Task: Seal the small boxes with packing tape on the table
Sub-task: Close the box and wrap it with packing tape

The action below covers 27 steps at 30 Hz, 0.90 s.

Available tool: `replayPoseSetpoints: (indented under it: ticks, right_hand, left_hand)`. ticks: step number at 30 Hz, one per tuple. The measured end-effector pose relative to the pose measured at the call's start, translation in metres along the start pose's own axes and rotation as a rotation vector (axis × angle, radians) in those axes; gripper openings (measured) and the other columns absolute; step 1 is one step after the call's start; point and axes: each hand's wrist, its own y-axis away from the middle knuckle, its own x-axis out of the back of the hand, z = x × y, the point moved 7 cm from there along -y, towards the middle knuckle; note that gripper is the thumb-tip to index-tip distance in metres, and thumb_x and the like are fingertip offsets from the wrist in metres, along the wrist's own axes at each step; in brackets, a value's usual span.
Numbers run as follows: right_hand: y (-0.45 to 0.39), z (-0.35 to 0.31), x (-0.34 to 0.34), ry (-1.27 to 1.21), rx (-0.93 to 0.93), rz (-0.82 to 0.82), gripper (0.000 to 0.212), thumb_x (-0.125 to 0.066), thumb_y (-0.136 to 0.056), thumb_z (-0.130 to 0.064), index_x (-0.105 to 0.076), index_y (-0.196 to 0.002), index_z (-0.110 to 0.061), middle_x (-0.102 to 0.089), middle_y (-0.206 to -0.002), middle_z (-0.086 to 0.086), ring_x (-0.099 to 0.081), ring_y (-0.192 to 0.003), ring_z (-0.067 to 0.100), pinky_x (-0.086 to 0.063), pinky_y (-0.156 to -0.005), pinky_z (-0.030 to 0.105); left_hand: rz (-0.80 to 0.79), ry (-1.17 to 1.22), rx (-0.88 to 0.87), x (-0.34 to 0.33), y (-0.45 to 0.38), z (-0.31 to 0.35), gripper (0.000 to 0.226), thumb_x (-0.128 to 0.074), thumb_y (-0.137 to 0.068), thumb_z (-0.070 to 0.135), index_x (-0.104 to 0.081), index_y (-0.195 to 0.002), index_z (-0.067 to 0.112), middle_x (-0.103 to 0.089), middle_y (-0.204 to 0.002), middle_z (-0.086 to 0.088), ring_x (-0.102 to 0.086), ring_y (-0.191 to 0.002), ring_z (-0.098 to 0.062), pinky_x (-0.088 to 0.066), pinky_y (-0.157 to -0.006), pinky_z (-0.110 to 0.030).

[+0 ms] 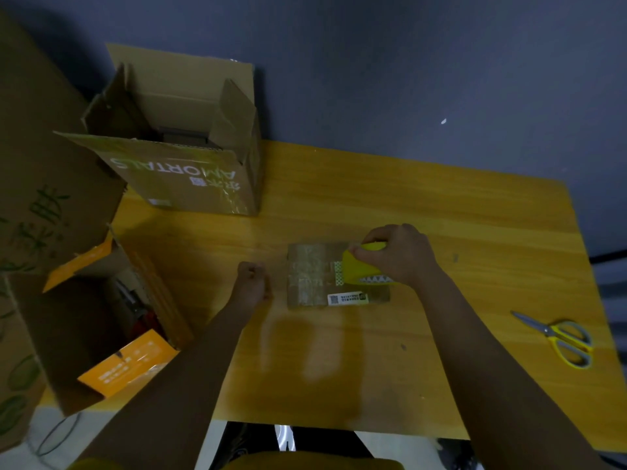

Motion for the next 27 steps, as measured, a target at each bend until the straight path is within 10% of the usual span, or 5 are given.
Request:
replayPoseSetpoints:
  ticks: [19,27]
  right_hand:
    - [0.002,0.005,0.002,-0.064,0.038,0.027,0.037,-0.065,-0.084,-0.055,-0.075,-0.096,-0.022,-0.07,-0.115,-0.004,-0.061,-0.106,0.021,-0.048,-0.086,0.038]
    - [0.001,0.016,-0.001,-0.142,0.017,0.023,0.031,-0.067,-0.082,-0.055,-0.075,-0.091,-0.026,-0.07,-0.109,-0.007,-0.06,-0.105,0.022,-0.048,-0.088,0.041]
  left_hand:
    - [-0.029,-0.04,-0.073,-0.008,0.007,0.005,0.03,-0.031,-0.105,0.024,-0.039,-0.078,0.013,-0.041,-0.072,-0.007,-0.05,-0.055,-0.014,-0.044,-0.049,-0.024]
    - [-0.064,0.022,-0.021,-0.014,0.003,-0.003,0.02,-0.034,-0.104,0.029,-0.035,-0.108,0.009,-0.044,-0.078,-0.003,-0.047,-0.065,-0.015,-0.045,-0.06,-0.029]
